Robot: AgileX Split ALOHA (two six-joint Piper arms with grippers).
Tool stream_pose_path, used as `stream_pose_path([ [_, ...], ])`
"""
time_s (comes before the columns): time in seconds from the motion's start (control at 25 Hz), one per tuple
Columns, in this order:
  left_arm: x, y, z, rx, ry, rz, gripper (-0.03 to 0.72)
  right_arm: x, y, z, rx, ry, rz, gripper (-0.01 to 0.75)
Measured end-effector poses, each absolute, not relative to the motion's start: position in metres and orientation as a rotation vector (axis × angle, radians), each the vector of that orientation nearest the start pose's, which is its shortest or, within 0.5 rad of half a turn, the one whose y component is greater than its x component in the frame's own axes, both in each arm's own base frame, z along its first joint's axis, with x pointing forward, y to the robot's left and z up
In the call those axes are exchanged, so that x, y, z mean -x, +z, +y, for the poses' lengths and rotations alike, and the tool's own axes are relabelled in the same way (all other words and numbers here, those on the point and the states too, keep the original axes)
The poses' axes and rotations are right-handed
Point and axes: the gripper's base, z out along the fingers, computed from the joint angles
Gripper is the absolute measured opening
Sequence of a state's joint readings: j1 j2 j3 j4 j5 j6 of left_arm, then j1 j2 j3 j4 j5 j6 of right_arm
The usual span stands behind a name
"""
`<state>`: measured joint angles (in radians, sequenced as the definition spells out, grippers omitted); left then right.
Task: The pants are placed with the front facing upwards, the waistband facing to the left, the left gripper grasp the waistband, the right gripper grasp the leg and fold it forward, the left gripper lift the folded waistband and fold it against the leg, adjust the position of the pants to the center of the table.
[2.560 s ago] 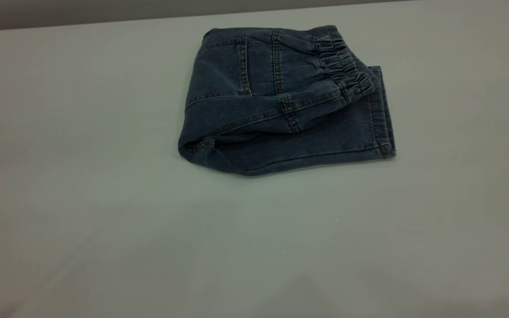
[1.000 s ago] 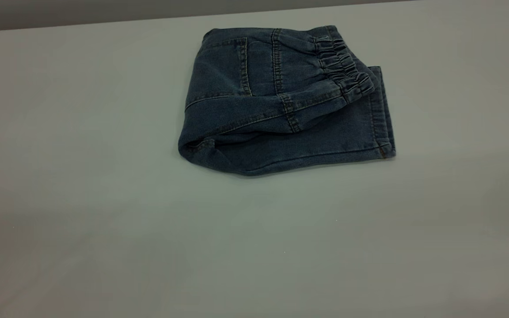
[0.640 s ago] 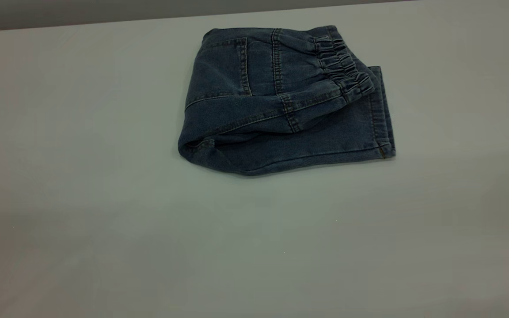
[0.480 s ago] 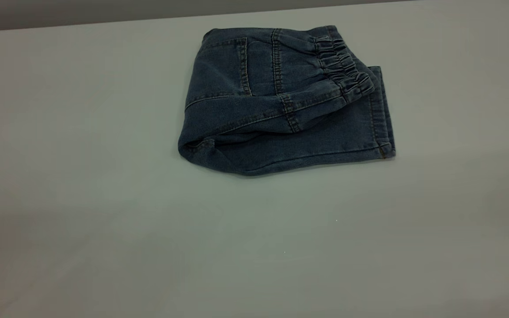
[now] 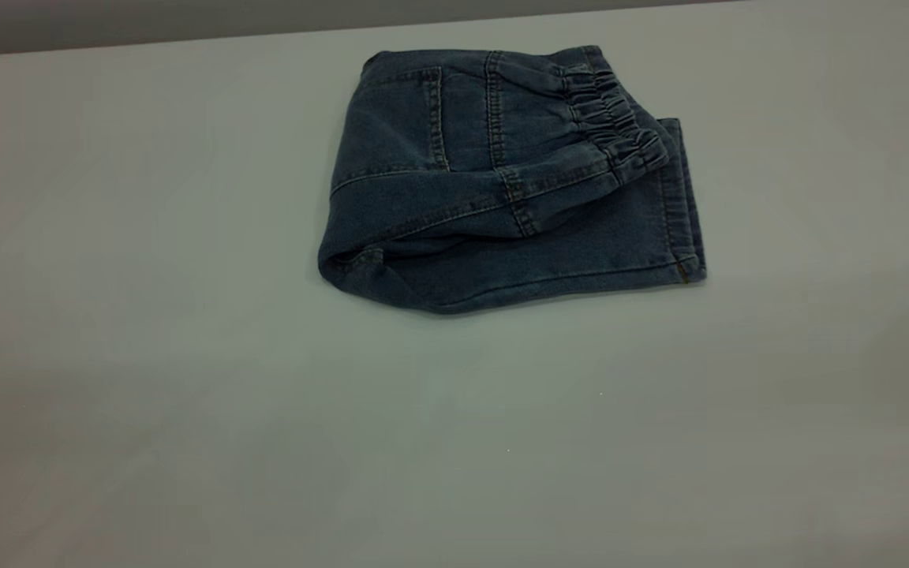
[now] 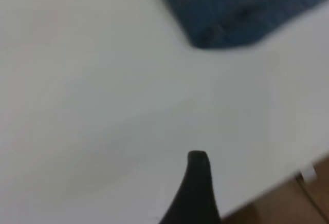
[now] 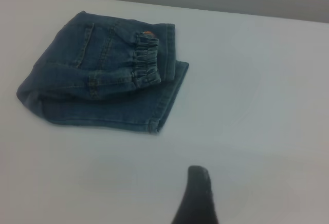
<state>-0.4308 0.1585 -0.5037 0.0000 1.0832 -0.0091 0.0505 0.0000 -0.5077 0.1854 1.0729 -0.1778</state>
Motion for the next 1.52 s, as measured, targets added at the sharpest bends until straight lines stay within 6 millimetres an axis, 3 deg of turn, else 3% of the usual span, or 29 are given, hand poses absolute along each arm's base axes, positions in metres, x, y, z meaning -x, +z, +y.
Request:
stream_pose_path([
  [0.24, -0.001, 0.277, 0.0, -0.249, -0.153, 2.096, 0.58, 0.008, 0.28, 0.014, 0.243, 0.142, 2.023, 0.51],
  [0.56, 0.003, 0.277, 0.0, -0.047, -0.039, 2.075, 0.58, 0.008, 0.28, 0.014, 0.243, 0.141, 2.023, 0.51],
  [1.52, 0.006, 0.277, 0.0, -0.043, -0.037, 2.059, 0.58, 0.007, 0.28, 0.015, 0.223, 0.129, 2.025, 0.51],
])
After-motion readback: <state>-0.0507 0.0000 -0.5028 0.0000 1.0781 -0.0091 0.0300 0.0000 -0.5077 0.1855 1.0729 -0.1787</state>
